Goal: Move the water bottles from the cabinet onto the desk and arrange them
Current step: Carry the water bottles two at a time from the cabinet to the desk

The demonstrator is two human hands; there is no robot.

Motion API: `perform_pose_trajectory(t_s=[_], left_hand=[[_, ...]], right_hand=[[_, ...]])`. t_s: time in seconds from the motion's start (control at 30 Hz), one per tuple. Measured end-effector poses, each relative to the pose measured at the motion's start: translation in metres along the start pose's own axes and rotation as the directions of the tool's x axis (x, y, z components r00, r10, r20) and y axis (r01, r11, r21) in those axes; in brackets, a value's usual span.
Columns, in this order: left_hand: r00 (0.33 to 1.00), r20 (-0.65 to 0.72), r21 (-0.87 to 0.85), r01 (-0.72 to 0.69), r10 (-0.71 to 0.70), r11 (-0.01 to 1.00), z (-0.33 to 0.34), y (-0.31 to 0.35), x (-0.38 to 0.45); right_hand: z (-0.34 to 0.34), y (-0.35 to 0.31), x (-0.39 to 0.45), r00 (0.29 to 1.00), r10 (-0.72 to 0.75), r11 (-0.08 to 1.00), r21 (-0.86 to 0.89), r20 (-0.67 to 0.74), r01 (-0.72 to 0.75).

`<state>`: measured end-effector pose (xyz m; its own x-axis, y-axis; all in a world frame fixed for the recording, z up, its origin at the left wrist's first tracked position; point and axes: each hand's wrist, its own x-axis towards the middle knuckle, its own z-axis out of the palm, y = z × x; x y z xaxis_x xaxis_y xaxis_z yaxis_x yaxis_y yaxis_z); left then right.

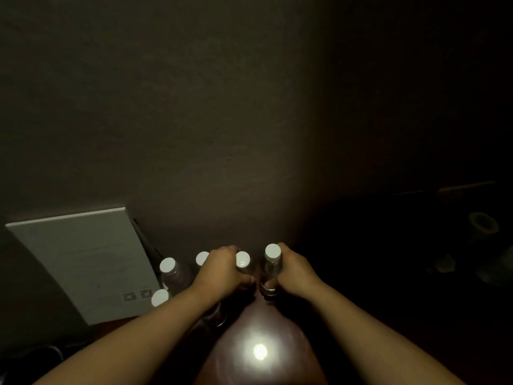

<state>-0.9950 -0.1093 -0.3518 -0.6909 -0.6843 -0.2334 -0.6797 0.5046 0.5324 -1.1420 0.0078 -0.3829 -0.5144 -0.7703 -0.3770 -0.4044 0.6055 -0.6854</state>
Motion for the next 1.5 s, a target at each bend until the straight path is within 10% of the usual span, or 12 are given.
perform_pose_trajectory(t_s=[0.93,1.5], left_hand=[[0.993,-0.116,0.172,0.003,0.017,0.985,-0.032,0.012,-0.025],[0.974,-0.224,0.411,0.081,0.014,0.908,-0.174,-0.073,-0.286]], right_hand=[[-0.016,-0.029,-0.036,0.987,-0.124,0.988,-0.100,-0.103,0.113],[0.054,-0.229,-0.251,0.844,-0.526,0.713,-0.489,0.101,0.503]])
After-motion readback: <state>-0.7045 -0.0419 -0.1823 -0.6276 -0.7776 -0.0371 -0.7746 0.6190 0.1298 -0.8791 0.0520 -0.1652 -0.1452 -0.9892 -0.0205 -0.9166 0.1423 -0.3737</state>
